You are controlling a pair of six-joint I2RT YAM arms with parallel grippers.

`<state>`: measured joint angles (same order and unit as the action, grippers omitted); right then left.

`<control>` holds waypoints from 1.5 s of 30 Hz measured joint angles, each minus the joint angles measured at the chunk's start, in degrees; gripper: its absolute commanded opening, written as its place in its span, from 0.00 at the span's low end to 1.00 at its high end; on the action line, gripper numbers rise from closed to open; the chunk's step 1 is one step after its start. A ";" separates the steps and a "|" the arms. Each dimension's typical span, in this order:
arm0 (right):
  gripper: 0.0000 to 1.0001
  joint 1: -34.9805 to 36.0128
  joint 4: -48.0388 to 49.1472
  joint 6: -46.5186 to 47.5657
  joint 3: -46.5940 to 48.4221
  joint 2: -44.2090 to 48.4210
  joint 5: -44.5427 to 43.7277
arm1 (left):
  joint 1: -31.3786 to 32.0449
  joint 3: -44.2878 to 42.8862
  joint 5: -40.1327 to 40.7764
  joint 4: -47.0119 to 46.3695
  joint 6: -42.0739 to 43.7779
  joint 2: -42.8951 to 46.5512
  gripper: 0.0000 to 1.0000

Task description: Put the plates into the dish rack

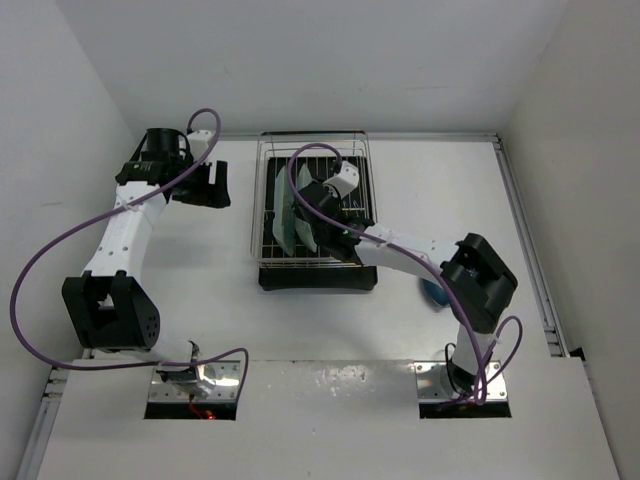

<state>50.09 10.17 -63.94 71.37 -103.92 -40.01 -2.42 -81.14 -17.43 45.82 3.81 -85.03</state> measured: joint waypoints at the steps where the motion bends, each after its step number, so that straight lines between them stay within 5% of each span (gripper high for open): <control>1: 0.25 0.02 0.22 0.15 0.00 0.02 0.07 | 0.00 0.00 0.00 0.00 0.00 0.00 0.81; 10: 0.39 0.11 0.48 1.81 0.02 0.02 0.46 | -0.17 0.00 -0.09 0.00 0.02 0.00 0.81; 27: 0.33 0.42 -9.84 -5.14 -0.76 3.87 4.20 | -0.63 0.00 -0.17 -0.02 0.00 0.00 0.81; 45: 0.05 1.92 -13.18 -8.66 -4.20 7.65 8.61 | -0.63 0.00 -0.17 0.00 0.00 0.22 0.81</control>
<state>52.01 -3.01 -72.60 67.18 -96.27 -31.40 -3.05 -81.14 -17.61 45.82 3.81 -84.82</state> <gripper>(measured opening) 0.079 0.810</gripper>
